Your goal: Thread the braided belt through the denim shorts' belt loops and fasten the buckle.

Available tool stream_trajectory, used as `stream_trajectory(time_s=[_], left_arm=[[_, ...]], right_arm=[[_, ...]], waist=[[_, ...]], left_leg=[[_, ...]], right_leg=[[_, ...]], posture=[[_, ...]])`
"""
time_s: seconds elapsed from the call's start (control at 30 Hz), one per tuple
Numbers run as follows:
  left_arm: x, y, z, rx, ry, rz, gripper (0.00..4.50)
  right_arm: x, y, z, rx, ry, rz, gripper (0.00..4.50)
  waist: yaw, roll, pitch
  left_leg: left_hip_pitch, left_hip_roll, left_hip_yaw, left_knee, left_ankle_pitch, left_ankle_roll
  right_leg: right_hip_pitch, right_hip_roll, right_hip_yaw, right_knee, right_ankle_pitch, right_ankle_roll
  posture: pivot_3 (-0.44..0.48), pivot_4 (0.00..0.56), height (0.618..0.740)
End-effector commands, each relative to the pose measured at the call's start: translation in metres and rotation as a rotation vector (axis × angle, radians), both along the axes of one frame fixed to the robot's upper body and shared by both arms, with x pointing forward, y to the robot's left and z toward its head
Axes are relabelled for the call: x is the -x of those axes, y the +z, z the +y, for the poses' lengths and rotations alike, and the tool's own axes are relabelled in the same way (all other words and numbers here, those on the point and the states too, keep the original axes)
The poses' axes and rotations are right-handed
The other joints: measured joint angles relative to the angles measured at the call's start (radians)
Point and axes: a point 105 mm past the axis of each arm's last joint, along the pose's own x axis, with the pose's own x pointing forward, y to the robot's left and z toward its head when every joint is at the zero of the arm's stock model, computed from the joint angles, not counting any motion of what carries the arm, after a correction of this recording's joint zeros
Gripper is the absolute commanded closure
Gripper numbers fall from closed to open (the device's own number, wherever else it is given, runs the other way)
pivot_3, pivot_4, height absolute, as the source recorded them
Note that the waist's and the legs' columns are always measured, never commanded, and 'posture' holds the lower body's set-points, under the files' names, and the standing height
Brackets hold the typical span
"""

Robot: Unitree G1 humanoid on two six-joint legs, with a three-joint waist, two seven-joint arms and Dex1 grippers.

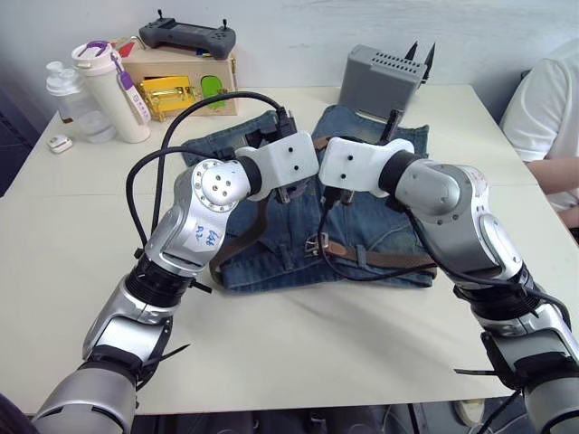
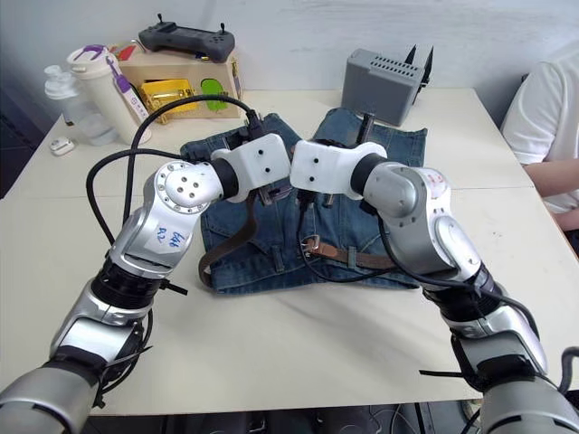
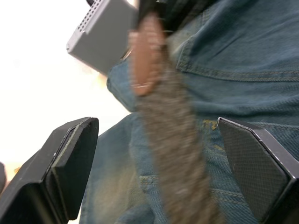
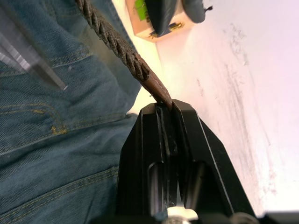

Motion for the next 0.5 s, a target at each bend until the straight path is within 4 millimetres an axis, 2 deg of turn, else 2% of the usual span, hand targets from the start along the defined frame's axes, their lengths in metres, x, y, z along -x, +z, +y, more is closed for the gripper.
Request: stream_trajectory(time_s=[0.03,0.17,0.2,0.33,0.4,0.5], left_arm=[[0.01,0.021,-0.007,0.004,-0.026,-0.075,0.05],[0.013,0.016,-0.009,0.0,-0.042,-0.055,0.05],[0.015,0.014,-0.01,-0.003,-0.048,-0.047,0.29],[0.016,0.008,-0.009,-0.017,-0.054,-0.027,1.58],[0.016,0.006,-0.01,-0.018,-0.055,-0.02,2.55],[0.016,0.003,-0.01,-0.017,-0.056,-0.014,3.78]], right_arm=[[0.002,0.017,-0.004,-0.034,-0.013,-0.067,4.5],[0.001,0.016,-0.004,-0.043,-0.018,-0.059,4.5],[0.0,0.016,-0.005,-0.047,-0.02,-0.055,4.5],[0.0,0.016,-0.005,-0.066,-0.023,-0.048,4.5],[0.001,0.017,-0.005,-0.072,-0.022,-0.047,4.5],[0.001,0.018,-0.005,-0.076,-0.019,-0.042,4.5]], waist=[[0.001,0.0,0.0],[0.001,0.0,0.0],[0.001,0.0,0.0],[0.0,0.0,0.0],[0.0,0.0,0.0],[0.001,0.0,0.0]], left_leg=[[0.0,0.0,0.0,0.0,0.0,0.0],[0.0,0.0,0.0,0.0,0.0,0.0],[0.0,0.0,0.0,0.0,0.0,0.0],[0.0,0.0,0.0,0.0,0.0,0.0],[0.0,0.0,0.0,0.0,0.0,0.0],[0.0,0.0,0.0,0.0,0.0,0.0]], right_leg=[[0.0,0.0,0.0,0.0,0.0,0.0],[0.0,0.0,0.0,0.0,0.0,0.0],[0.0,0.0,0.0,0.0,0.0,0.0],[0.0,0.0,0.0,0.0,0.0,0.0],[0.0,0.0,0.0,0.0,0.0,0.0],[0.0,0.0,0.0,0.0,0.0,0.0]], posture=[[0.0,0.15,0.735],[0.0,0.15,0.735],[0.0,0.15,0.735],[0.0,0.15,0.735],[0.0,0.15,0.735],[0.0,0.15,0.735]])
